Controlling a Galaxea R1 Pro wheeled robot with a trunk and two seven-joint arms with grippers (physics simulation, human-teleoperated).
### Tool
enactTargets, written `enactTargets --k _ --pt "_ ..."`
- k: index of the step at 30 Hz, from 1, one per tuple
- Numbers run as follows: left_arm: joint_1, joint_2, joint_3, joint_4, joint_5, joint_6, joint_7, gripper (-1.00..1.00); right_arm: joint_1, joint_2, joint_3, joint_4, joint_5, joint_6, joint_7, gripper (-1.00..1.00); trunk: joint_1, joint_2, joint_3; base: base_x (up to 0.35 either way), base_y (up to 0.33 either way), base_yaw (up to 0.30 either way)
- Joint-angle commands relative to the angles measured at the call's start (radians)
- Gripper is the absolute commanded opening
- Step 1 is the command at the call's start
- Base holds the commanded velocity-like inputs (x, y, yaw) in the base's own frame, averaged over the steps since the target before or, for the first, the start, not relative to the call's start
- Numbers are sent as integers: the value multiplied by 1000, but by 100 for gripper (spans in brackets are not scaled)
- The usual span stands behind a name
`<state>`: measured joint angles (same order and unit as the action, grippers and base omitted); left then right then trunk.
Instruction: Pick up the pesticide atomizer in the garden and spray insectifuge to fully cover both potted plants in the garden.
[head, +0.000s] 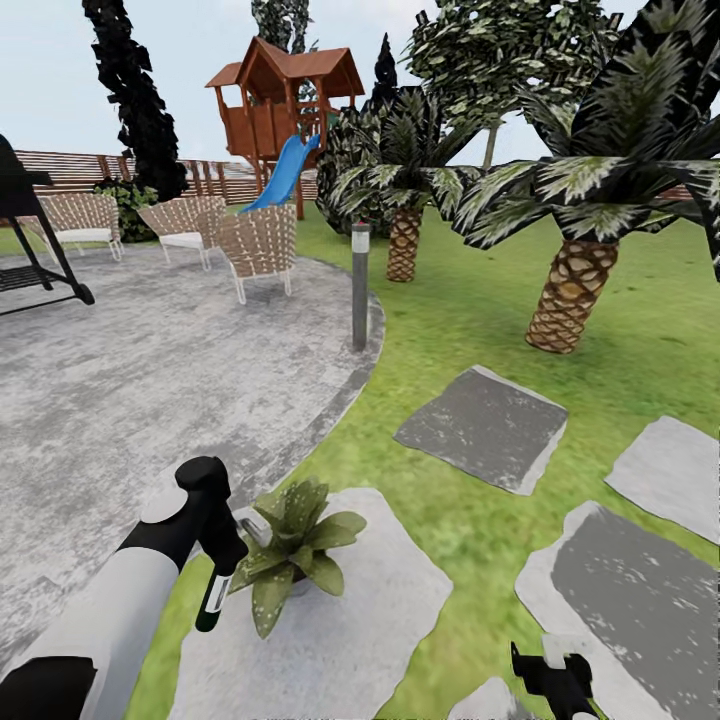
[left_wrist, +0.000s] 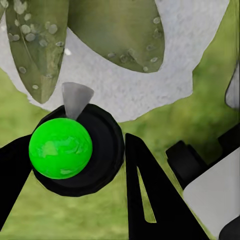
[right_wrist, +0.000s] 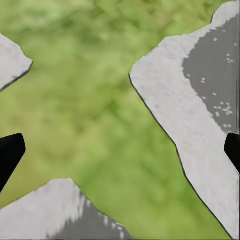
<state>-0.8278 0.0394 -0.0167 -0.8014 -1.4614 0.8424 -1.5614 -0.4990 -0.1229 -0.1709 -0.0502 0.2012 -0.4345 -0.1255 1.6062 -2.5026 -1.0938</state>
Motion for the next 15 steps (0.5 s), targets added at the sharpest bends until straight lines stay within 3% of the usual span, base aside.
enactTargets --k 1,10,15 --pt "-1 0 -2 -1 -8 11 -9 -100 -1 0 -7 1 11 -3 -3 100 0 0 -1 -125 -250 30" --pt "-1 3 -2 -4 -8 13 -9 -100 -1 0 -7 1 11 -3 -3 100 0 0 -1 -236 -206 10" --pt "-1 7 -1 -2 -8 13 -9 -100 -1 0 -7 1 11 -3 -3 100 0 0 -1 -61 -241 196"
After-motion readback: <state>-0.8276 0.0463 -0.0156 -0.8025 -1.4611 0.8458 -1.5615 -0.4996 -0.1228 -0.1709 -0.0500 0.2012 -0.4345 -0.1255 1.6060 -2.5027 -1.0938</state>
